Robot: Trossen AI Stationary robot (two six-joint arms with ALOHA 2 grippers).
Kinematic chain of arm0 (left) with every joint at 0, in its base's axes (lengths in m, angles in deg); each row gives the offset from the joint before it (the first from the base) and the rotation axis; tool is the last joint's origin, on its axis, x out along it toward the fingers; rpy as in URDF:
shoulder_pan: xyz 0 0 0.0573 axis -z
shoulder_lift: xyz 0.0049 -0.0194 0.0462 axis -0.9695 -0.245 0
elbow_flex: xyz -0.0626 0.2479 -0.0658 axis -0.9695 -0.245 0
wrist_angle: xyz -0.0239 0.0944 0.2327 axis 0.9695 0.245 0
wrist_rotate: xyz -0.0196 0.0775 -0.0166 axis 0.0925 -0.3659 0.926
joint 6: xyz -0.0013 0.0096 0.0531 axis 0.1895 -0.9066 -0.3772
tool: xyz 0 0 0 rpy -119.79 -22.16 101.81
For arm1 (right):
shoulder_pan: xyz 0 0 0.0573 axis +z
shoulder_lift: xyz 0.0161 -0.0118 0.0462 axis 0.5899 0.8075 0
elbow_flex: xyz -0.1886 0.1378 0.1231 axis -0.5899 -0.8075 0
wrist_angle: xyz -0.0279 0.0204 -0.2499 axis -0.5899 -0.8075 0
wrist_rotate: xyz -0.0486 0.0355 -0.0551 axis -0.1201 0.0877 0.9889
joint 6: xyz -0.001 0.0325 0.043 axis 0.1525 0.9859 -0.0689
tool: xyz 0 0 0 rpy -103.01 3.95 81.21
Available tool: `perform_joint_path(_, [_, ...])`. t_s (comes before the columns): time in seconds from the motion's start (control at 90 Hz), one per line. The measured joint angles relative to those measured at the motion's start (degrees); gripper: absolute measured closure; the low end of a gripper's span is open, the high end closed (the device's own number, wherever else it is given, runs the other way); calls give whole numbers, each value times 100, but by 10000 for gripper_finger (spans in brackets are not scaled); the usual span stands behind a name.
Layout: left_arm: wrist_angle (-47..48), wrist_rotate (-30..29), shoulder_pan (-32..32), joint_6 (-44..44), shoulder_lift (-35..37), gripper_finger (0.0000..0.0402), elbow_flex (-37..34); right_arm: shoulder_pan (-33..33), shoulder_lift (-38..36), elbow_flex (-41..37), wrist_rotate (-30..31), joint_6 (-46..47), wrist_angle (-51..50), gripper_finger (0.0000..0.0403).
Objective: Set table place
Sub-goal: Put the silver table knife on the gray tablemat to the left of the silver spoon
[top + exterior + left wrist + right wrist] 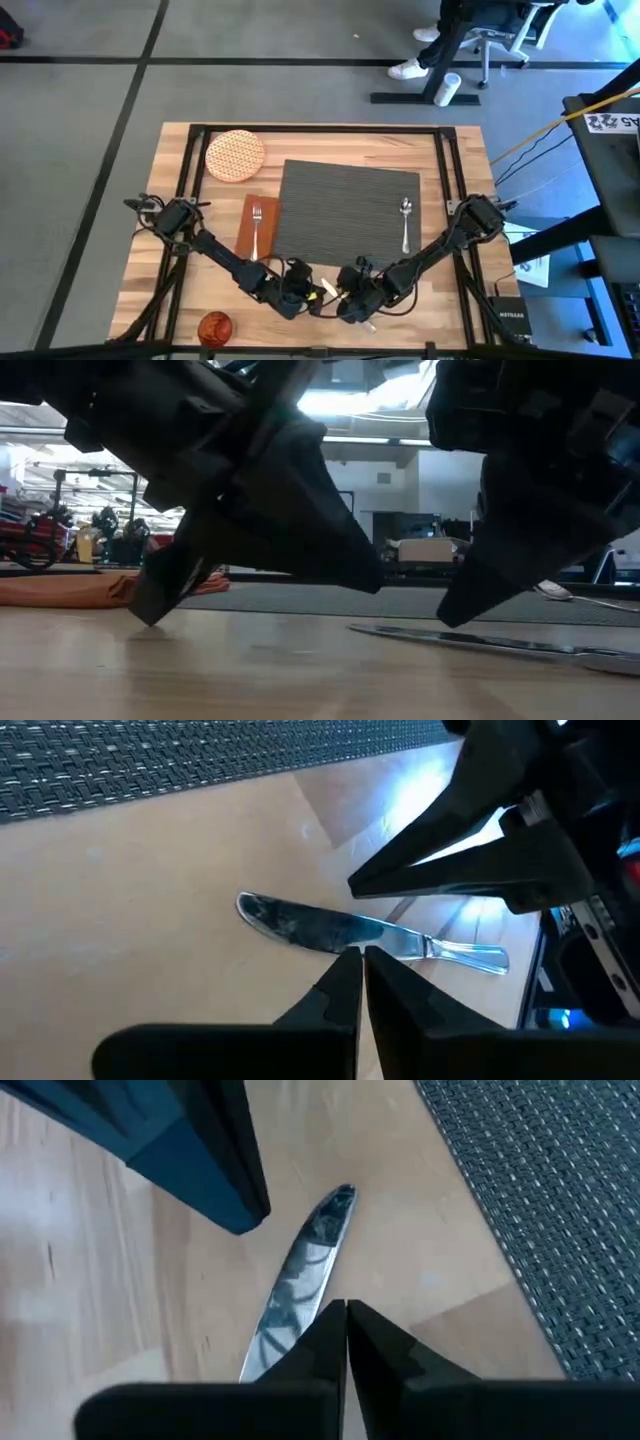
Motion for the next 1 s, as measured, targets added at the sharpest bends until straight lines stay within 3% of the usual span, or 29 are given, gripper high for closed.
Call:
perform_joint_path(0.233, [307, 125, 196, -5, -4, 402, 0, 1, -4, 2, -643, -901, 789, 403])
perform_joint_path(0.589, [299, 151, 164, 40, -3, 402, -11, -386, 85, 9, -1395, -1615, 696, 403])
perform_joint_path(1.0, [294, 94, 88, 113, -2, 402, -15, -413, 10, -2, -1082, -1447, 736, 403])
